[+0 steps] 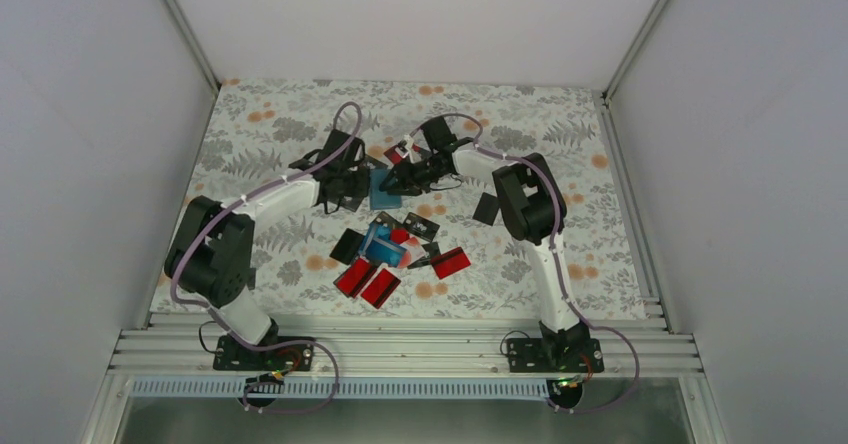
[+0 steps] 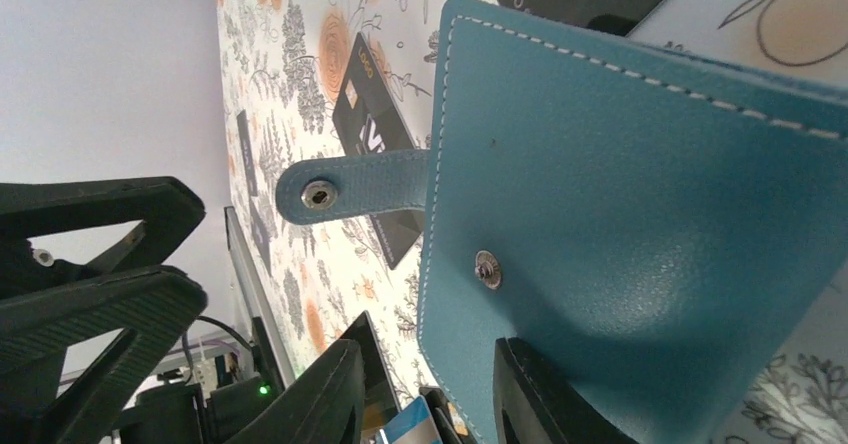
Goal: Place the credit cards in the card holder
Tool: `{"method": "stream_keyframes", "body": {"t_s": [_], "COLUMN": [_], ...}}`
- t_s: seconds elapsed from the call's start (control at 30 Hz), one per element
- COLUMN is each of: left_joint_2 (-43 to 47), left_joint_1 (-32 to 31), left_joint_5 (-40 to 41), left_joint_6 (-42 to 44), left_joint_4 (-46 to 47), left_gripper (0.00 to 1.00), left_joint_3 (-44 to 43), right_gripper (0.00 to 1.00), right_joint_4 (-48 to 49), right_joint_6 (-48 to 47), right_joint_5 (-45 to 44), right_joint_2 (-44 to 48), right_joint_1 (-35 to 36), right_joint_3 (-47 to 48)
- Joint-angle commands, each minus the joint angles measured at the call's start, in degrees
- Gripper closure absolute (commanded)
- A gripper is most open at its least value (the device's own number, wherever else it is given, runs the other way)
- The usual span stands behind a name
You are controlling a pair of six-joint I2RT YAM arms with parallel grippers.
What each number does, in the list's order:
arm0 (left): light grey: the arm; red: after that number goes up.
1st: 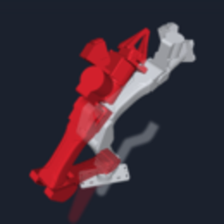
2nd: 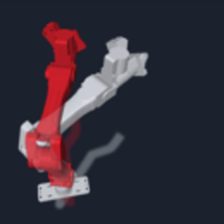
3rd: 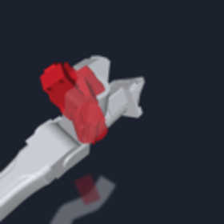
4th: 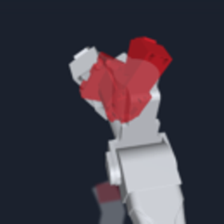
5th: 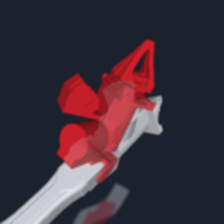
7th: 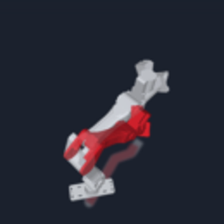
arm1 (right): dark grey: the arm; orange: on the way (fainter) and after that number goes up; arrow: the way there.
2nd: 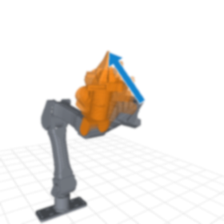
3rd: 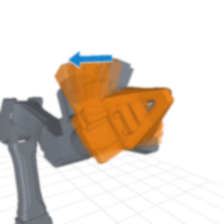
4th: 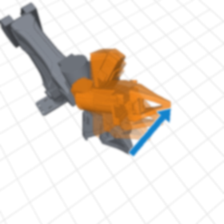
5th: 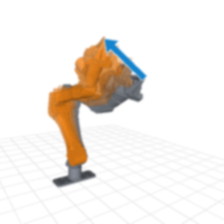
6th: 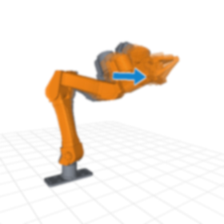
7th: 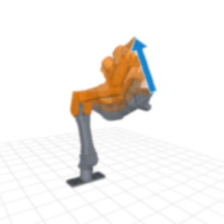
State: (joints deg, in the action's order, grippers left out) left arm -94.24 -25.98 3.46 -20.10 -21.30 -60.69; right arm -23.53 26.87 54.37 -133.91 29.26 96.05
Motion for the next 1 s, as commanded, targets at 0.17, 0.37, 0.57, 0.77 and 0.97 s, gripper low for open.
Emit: {"method": "stream_keyframes", "body": {"t_s": [0.17, 0.37, 0.57, 0.77, 0.97], "left_joint_2": [-5.6, -6.5, -6.1, -7.1, -7.9], "left_joint_1": [0.4, 0.5, 0.5, 0.5, 0.5], "left_joint_5": [-2.1, -1.2, 0.1, 2.0, 1.9], "left_joint_6": [1.6, 1.6, 1.7, 2.2, 2.7], "left_joint_4": [4.3, 3.8, 3.5, 3.3, 3.5], "left_gripper": [0.69, 0.74, 0.81, 0.85, 0.92], "left_joint_3": [-1.8, -2.2, -2.2, -3.1, -4.3], "right_gripper": [0.81, 0.89, 0.93, 0.94, 0.96], "right_joint_4": [-3.0, -3.8, -4.1, -4.7, -4.8], "right_joint_6": [-1.2, -1.7, -2.1, -2.9, -3.2], "right_joint_5": [-3.0, -3.2, -3.0, -3.0, -2.9], "right_joint_2": [-0.9, -1.4, -1.7, -1.7, -2.3], "right_joint_1": [0.7, 0.6, 0.7, 0.7, 0.7], "right_joint_3": [0.5, 2.3, 2.4, 2.8, 2.2]}}
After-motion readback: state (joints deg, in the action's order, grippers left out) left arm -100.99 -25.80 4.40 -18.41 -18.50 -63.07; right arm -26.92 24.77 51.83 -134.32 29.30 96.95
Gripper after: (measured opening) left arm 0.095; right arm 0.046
